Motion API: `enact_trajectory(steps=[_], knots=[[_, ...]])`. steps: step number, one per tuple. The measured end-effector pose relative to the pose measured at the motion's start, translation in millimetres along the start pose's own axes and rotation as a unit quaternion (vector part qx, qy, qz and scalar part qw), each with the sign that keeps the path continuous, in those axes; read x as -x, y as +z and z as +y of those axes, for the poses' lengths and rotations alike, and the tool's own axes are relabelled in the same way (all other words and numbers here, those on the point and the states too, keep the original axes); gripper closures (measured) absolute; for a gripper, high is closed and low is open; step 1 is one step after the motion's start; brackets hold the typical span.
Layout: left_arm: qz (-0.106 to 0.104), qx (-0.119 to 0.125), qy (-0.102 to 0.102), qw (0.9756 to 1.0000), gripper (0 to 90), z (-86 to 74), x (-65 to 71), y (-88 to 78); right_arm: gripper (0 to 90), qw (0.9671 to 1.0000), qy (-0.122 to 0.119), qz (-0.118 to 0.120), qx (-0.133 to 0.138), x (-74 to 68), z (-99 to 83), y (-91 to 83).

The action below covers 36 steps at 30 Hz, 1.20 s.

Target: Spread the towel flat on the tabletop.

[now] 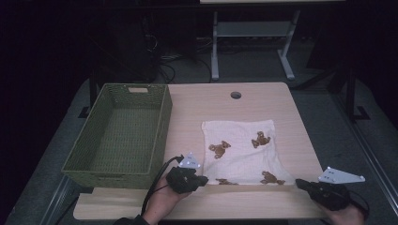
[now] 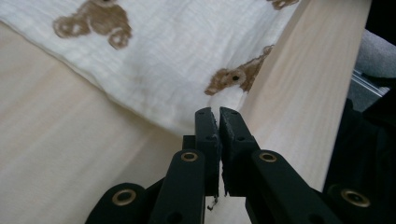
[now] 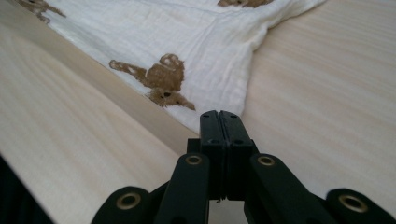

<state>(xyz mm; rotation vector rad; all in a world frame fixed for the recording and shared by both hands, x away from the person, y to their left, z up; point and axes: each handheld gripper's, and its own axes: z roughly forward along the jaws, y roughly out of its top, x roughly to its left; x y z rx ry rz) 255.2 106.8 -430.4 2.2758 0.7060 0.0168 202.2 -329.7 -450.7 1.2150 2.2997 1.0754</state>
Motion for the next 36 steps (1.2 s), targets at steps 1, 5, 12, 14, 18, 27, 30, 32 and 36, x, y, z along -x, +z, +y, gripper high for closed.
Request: enact_trajectory(steps=[1, 5, 12, 14, 18, 27, 30, 32, 36], knots=[[-0.005, -0.002, -0.005, 1.0000, 86.2, -3.1, 4.6, 2.0, 89.1, 1.0000, 0.001, 0.002, -0.003, -3.5, -4.8, -3.1], [-0.013, -0.016, 0.004, 0.9998, 85.7, -6.2, 8.5, 4.5, 89.1, 1.0000, 0.000, 0.002, -0.005, -7.6, -14.3, -8.3], [0.012, -0.004, 0.001, 0.9999, 73.3, -3.7, 1.4, 3.6, 78.3, 1.0000, 0.003, 0.005, 0.000, -5.0, -15.1, -8.8], [0.020, 0.000, 0.004, 0.9998, 72.8, -0.2, -1.8, 3.2, 76.0, 1.0000, 0.005, 0.007, 0.002, -3.1, -10.5, -6.2], [0.033, 0.007, 0.009, 0.9994, 69.2, 8.9, -8.9, 5.8, 74.1, 0.9999, -0.003, 0.014, -0.002, 0.3, 0.4, 3.8], [0.055, 0.016, 0.012, 0.9983, 63.2, 23.0, -28.9, 12.0, 69.0, 0.9996, -0.009, 0.026, -0.001, 8.3, 23.9, 24.6], [0.058, 0.018, 0.011, 0.9981, 61.1, 25.6, -32.6, 13.6, 67.8, 0.9996, -0.012, 0.025, 0.002, 10.9, 30.1, 28.1], [0.062, 0.018, 0.008, 0.9979, 59.4, 29.0, -36.6, 14.9, 67.6, 0.9995, -0.011, 0.028, 0.003, 12.8, 35.3, 31.0], [0.072, 0.027, 0.003, 0.9970, 56.3, 35.4, -44.0, 16.8, 66.7, 0.9993, -0.015, 0.031, 0.011, 17.5, 48.8, 37.7]])
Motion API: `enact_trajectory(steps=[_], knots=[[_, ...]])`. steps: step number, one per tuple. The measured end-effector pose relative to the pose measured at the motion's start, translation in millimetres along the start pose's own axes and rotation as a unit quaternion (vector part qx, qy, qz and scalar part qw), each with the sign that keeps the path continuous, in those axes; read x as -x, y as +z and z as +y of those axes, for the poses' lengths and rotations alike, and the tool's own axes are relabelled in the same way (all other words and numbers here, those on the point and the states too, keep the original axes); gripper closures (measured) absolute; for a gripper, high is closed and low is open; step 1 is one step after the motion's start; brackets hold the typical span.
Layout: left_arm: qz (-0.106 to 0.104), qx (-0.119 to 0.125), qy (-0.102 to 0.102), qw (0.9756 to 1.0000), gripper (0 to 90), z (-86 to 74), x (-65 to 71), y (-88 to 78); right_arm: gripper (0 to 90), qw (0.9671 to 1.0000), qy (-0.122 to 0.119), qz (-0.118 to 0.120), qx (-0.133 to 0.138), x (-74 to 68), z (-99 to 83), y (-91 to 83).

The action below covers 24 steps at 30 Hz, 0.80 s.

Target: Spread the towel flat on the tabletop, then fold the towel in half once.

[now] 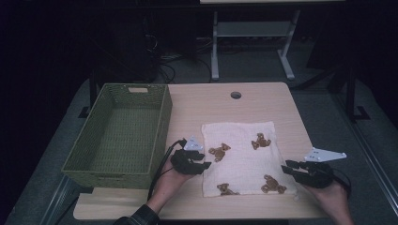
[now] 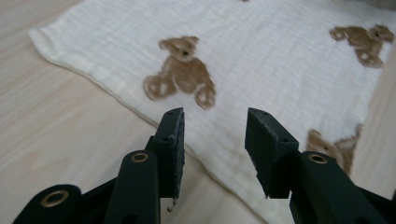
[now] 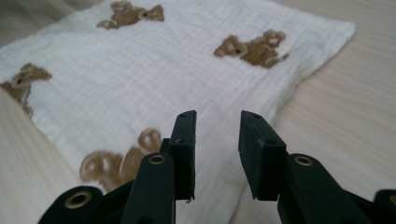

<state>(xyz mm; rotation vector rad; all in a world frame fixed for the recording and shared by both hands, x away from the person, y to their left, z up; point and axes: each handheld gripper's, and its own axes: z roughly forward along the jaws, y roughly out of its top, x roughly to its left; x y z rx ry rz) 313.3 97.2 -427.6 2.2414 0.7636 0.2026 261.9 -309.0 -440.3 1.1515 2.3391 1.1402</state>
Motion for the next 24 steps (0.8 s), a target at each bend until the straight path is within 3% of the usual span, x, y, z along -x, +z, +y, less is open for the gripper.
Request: enact_trajectory(steps=[7, 12, 16, 19, 24], knots=[[0.018, 0.012, -0.010, 0.9997, 51.1, 10.6, -13.0, 7.7, 62.6, 0.9999, -0.002, 0.008, 0.013, 15.2, 25.6, 13.2], [0.030, 0.011, -0.007, 0.9995, 51.1, 18.0, -21.5, 11.4, 62.0, 0.9997, -0.001, 0.011, 0.021, 25.4, 35.9, 20.1], [0.043, 0.020, -0.020, 0.9987, 51.3, 26.8, -31.1, 16.8, 61.7, 0.9997, 0.002, 0.008, 0.023, 35.4, 48.0, 29.2], [0.052, 0.022, -0.014, 0.9983, 51.7, 31.0, -35.1, 19.7, 61.7, 0.9996, -0.001, 0.006, 0.027, 41.1, 54.9, 33.6], [0.058, 0.022, -0.023, 0.9978, 52.1, 40.8, -46.8, 29.8, 61.4, 0.9995, 0.000, 0.007, 0.032, 49.0, 63.3, 39.1]])
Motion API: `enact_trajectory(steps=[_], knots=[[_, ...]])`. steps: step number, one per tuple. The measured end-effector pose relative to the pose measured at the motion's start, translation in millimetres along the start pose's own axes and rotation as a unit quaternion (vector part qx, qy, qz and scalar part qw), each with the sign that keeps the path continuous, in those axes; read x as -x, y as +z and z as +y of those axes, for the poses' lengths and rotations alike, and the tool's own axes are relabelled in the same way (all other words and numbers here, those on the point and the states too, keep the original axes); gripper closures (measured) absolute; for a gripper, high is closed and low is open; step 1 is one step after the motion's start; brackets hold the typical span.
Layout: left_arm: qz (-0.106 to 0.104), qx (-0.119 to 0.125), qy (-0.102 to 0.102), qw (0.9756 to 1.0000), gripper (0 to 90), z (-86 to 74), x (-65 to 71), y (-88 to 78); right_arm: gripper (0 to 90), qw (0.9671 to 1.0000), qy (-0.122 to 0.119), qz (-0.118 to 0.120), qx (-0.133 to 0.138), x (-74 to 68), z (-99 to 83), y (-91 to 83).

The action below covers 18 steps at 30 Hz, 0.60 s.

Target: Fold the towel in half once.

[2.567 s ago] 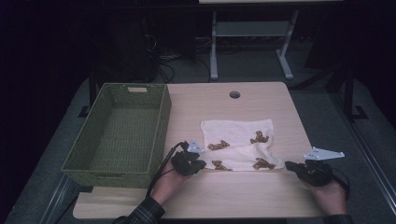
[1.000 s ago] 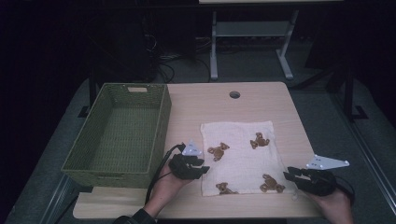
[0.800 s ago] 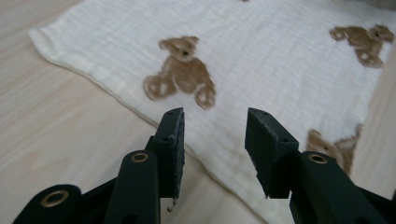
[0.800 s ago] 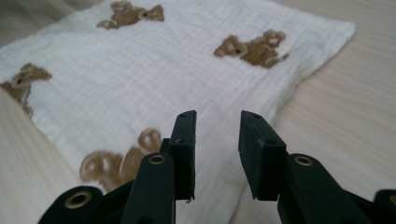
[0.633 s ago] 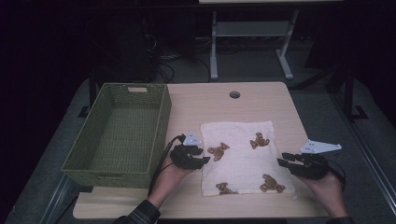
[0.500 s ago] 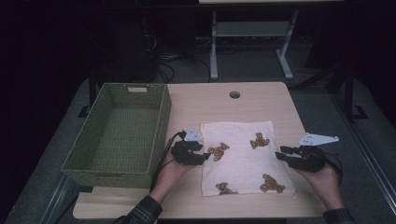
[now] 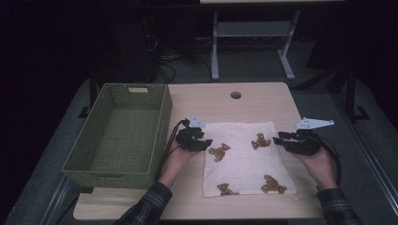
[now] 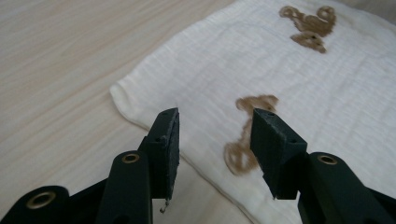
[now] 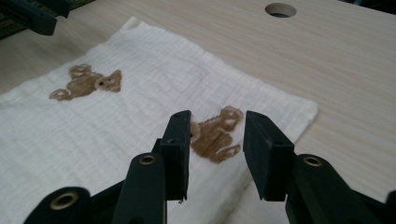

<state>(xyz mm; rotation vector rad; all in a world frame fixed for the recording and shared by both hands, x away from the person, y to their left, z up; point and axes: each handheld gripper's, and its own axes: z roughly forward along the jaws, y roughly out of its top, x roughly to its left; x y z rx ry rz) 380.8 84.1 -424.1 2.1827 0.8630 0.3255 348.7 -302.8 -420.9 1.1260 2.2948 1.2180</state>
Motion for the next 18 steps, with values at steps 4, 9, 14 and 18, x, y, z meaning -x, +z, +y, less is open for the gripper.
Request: enact_trajectory(steps=[4, 9, 14, 18], knots=[[0.011, 0.000, -0.009, 0.9999, 52.9, 7.0, -12.8, 13.6, 61.4, 1.0000, 0.004, 0.000, 0.006, 9.1, 6.3, 8.1], [0.036, -0.001, -0.019, 0.9992, 55.7, 11.7, -30.9, 24.0, 60.7, 1.0000, 0.002, -0.003, 0.002, 14.7, 11.4, 15.5], [0.057, 0.000, -0.031, 0.9979, 56.5, 12.9, -48.9, 35.8, 60.7, 1.0000, 0.001, 0.000, 0.001, 16.3, 14.4, 20.4], [0.063, -0.010, -0.035, 0.9973, 57.1, 12.9, -57.2, 44.7, 60.7, 1.0000, 0.000, 0.000, 0.000, 17.1, 15.3, 23.2]])
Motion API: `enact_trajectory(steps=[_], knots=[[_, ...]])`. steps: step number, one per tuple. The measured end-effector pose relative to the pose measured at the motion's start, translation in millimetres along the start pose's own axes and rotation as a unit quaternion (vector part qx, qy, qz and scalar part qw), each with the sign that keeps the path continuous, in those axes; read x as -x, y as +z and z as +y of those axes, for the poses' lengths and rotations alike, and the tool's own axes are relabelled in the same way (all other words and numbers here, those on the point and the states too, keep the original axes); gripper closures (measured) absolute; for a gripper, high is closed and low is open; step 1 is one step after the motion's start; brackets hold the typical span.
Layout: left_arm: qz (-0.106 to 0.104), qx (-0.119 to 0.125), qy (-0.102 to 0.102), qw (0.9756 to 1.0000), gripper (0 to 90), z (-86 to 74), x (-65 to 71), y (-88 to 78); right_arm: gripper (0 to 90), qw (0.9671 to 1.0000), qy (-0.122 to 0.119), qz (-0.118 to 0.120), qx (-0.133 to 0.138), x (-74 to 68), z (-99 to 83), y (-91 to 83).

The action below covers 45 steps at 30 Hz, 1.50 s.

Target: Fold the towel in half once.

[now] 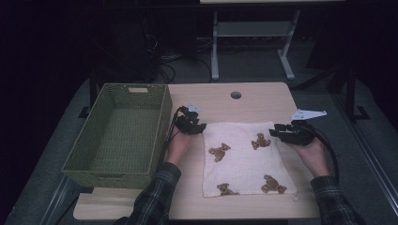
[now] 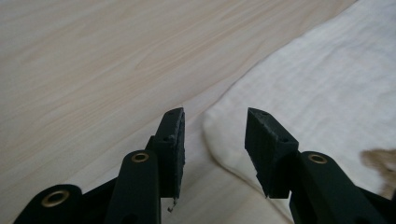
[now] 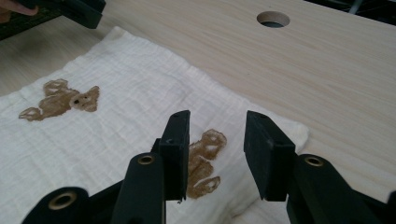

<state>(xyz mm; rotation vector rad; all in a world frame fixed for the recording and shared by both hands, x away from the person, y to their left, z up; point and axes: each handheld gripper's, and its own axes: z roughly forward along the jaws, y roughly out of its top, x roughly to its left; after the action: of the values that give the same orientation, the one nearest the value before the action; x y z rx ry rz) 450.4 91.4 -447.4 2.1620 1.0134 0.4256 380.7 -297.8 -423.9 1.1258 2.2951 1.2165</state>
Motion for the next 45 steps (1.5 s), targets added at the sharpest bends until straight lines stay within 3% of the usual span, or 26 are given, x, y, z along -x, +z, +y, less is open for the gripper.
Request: enact_trajectory(steps=[6, 10, 15, 18, 20, 26, 31, 36, 39, 45], knots=[[-0.004, -0.011, -0.004, 0.9999, 58.1, 2.7, -7.4, 15.3, 60.7, 1.0000, 0.002, 0.000, -0.002, 3.2, -0.3, 7.4], [-0.001, -0.018, -0.007, 0.9998, 64.0, 1.6, -8.1, 20.0, 61.2, 1.0000, 0.002, -0.004, 0.002, 11.0, 0.4, 13.9], [0.004, -0.029, -0.003, 0.9996, 72.6, 0.2, -7.4, 22.7, 62.3, 0.9997, 0.012, -0.021, 0.009, 26.0, 0.9, 22.3], [0.004, -0.029, 0.001, 0.9996, 77.6, -1.1, -5.2, 24.1, 61.5, 0.9993, 0.029, -0.021, -0.013, 39.2, 4.3, 29.3], [0.005, -0.026, 0.005, 0.9996, 80.9, -1.5, -4.0, 24.3, 62.4, 0.9990, 0.035, -0.026, -0.007, 46.0, 5.7, 32.7], [-0.005, -0.024, 0.006, 0.9997, 85.3, -2.0, -4.2, 24.8, 62.8, 0.9965, 0.064, -0.041, -0.033, 68.6, 0.4, 50.8], [-0.004, -0.025, 0.007, 0.9997, 86.4, -1.8, -3.7, 24.8, 64.7, 0.9966, 0.067, -0.034, -0.032, 72.2, -1.3, 58.6], [-0.006, -0.024, 0.006, 0.9997, 86.9, -1.9, -3.7, 24.9, 69.0, 0.9958, 0.066, -0.039, -0.049, 73.7, -4.8, 69.4], [-0.008, -0.025, 0.003, 0.9997, 87.0, -2.0, -4.5, 24.8, 79.8, 0.9957, 0.066, -0.038, -0.053, 73.7, -6.1, 72.3], [-0.013, -0.022, -0.013, 0.9996, 88.1, -3.0, -6.3, 24.7, 87.1, 0.9955, 0.067, -0.036, -0.056, 72.0, -5.7, 72.3]])
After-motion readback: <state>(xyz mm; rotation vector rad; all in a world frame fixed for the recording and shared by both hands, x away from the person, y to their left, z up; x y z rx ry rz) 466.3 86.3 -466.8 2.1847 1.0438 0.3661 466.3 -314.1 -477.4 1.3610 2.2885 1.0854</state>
